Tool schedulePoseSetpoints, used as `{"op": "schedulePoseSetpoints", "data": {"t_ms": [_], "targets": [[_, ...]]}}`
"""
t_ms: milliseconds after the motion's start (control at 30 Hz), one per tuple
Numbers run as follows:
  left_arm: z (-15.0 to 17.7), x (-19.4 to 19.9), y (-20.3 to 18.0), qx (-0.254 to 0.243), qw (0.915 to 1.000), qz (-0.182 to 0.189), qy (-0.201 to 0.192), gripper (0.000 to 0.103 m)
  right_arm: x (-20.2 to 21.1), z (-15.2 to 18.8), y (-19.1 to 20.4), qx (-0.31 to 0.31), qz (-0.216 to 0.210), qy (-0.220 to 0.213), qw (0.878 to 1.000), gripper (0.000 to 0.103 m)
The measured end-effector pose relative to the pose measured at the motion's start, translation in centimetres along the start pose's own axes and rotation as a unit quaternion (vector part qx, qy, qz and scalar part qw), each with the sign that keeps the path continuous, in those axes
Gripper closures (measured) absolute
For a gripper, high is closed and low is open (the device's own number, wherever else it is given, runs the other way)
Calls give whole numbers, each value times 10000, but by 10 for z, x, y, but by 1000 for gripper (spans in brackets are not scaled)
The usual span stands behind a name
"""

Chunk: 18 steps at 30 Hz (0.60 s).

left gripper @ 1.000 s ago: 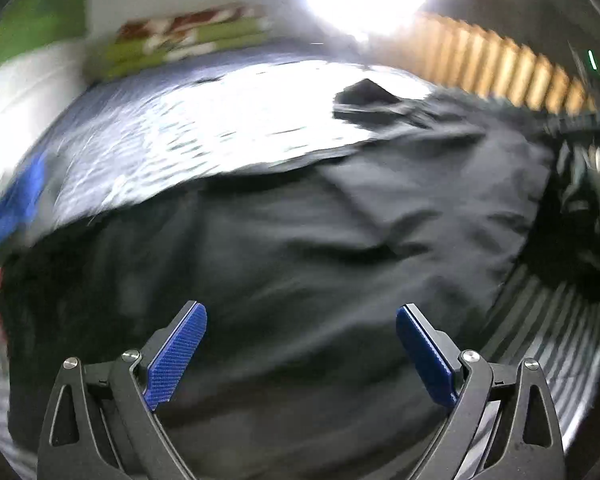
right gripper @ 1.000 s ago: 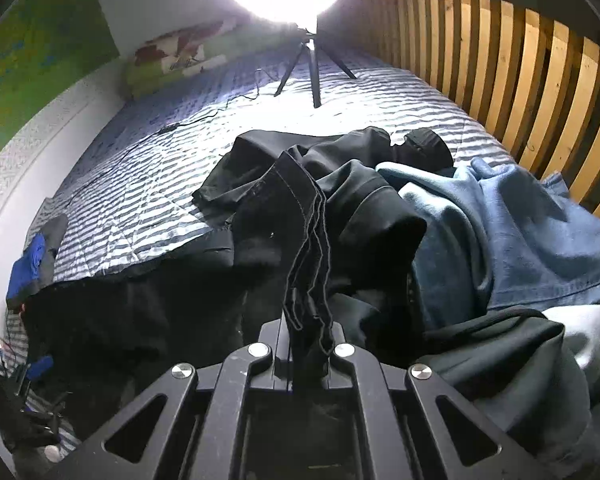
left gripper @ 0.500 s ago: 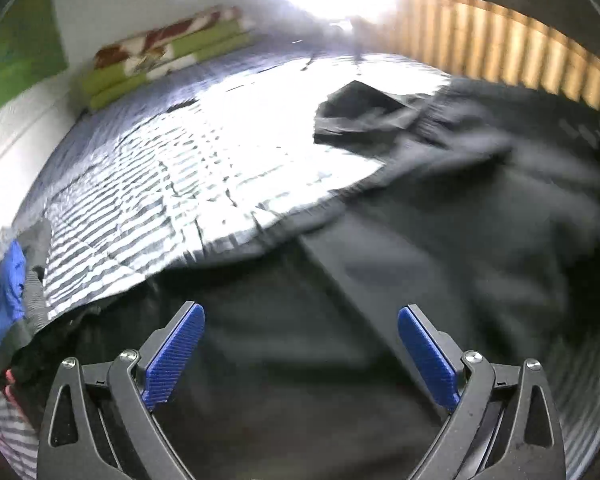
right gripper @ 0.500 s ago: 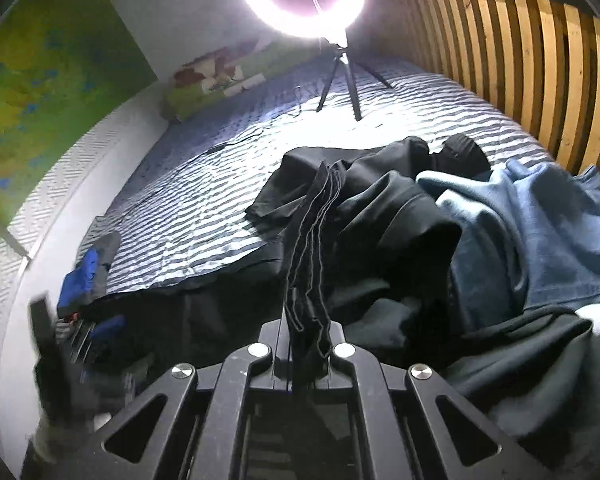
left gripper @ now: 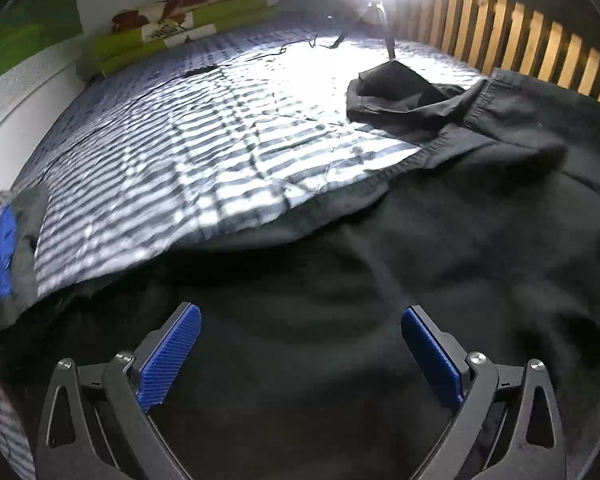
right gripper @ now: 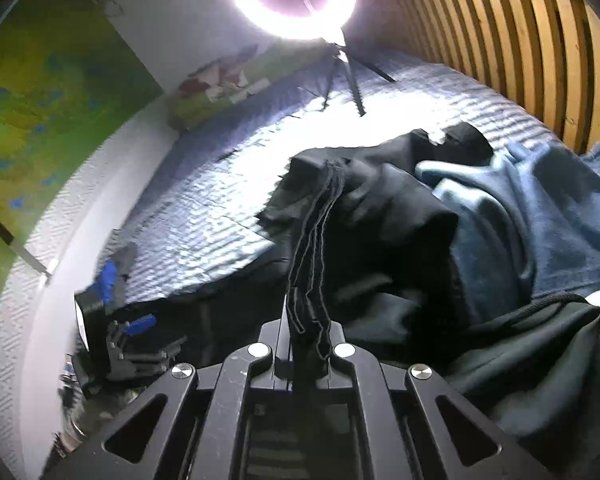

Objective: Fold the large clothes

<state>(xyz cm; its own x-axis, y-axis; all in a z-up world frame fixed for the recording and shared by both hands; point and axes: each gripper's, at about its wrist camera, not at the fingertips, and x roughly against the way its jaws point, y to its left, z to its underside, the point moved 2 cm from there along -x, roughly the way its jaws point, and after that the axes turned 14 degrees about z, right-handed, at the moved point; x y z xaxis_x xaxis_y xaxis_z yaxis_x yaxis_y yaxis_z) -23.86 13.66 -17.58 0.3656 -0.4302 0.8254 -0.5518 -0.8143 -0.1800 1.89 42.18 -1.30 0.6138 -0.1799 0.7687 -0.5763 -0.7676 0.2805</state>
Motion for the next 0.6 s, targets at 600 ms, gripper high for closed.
{"op": "schedulePoseSetpoints", "data": {"t_ms": [600], "targets": [[130,187,111,1109,9825,-786,-1272,1,37,59,274,1883,-877,-373,9775,99]]}}
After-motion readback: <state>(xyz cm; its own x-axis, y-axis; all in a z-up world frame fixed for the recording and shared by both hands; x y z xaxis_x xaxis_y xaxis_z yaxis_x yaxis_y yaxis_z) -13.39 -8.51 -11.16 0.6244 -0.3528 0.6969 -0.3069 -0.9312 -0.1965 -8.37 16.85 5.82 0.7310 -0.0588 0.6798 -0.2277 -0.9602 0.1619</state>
